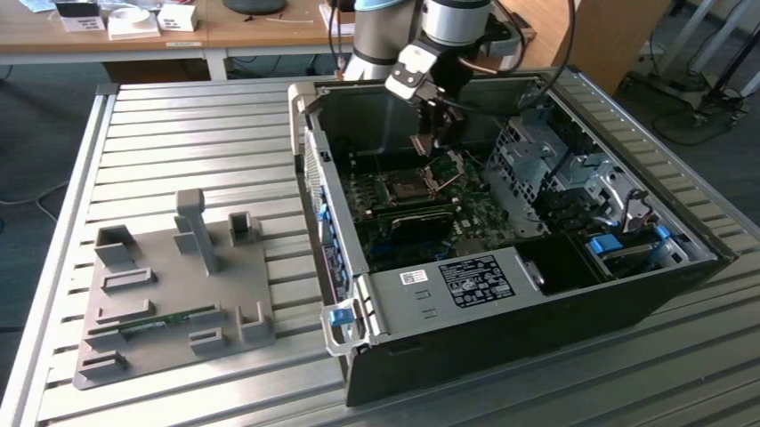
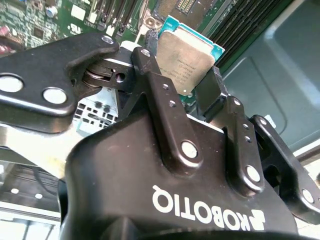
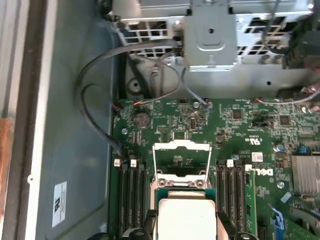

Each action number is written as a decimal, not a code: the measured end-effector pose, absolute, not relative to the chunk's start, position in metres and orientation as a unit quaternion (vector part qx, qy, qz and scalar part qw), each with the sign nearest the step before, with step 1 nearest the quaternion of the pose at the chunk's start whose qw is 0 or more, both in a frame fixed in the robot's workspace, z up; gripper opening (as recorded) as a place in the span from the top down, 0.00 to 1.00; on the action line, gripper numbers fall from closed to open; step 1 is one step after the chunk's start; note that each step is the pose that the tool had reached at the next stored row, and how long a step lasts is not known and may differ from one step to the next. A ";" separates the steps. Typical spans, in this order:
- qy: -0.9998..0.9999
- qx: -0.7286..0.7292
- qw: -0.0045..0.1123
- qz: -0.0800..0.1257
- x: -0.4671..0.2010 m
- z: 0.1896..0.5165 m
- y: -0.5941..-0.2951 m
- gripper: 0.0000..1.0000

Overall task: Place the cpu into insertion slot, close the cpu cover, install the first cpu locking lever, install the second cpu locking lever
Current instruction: 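Place the cpu into insertion slot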

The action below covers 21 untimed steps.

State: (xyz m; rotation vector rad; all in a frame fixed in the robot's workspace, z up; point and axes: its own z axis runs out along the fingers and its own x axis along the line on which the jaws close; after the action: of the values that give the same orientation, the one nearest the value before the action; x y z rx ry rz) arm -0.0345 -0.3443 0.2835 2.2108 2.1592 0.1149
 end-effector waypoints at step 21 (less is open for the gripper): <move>0.666 0.745 0.019 0.028 -0.035 0.283 -0.344 0.46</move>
State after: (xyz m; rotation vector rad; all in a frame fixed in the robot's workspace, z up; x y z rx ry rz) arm -0.0346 -0.3443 0.2827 2.3113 2.0680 0.0881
